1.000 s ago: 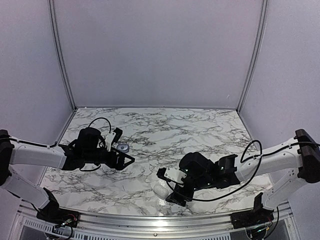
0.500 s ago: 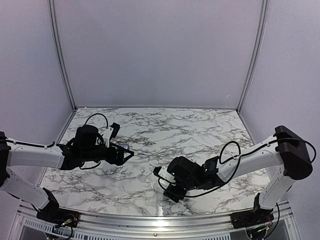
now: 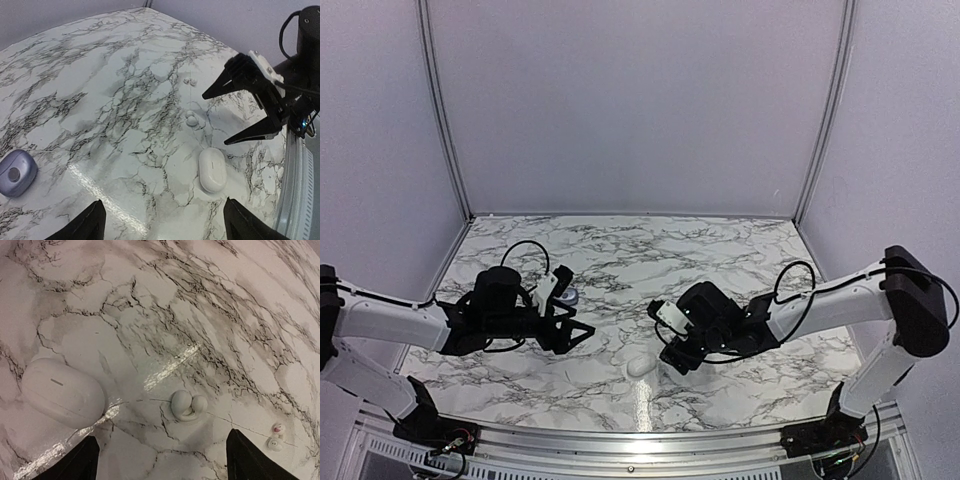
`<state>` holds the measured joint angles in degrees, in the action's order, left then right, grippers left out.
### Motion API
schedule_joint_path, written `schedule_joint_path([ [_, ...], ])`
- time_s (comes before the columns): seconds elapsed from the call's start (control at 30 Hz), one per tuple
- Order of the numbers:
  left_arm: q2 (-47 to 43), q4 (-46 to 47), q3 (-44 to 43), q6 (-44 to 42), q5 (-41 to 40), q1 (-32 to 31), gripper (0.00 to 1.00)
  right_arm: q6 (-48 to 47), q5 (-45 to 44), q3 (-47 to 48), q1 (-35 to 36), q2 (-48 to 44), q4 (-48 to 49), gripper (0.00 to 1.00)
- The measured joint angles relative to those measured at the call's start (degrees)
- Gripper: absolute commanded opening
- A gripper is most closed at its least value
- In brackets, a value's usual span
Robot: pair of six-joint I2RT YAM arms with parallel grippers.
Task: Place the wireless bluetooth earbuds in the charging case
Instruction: Move the charging case to the center of the board, then pick up the charging case from the center of the board.
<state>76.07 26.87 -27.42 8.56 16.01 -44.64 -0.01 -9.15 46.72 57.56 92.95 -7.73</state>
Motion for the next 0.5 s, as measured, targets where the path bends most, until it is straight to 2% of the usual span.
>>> schedule_joint_path([
  [0.2, 5.7, 1.5, -1.7, -2.7, -1.1, -6.5, 0.84, 2.0, 2.8, -4.9, -2.8, -12.0, 1.0, 0.83],
  [0.33, 10.8, 1.6, -4.1, -3.6, -2.9, -9.9, 0.83, 3.9, 3.7, -7.7, -5.9, -20.5, 2.8, 0.97],
  [0.5, 15.6, 1.8, -7.3, -4.5, -5.7, -12.9, 0.81, 5.9, 4.0, -11.3, -8.4, -27.7, 4.8, 0.99],
])
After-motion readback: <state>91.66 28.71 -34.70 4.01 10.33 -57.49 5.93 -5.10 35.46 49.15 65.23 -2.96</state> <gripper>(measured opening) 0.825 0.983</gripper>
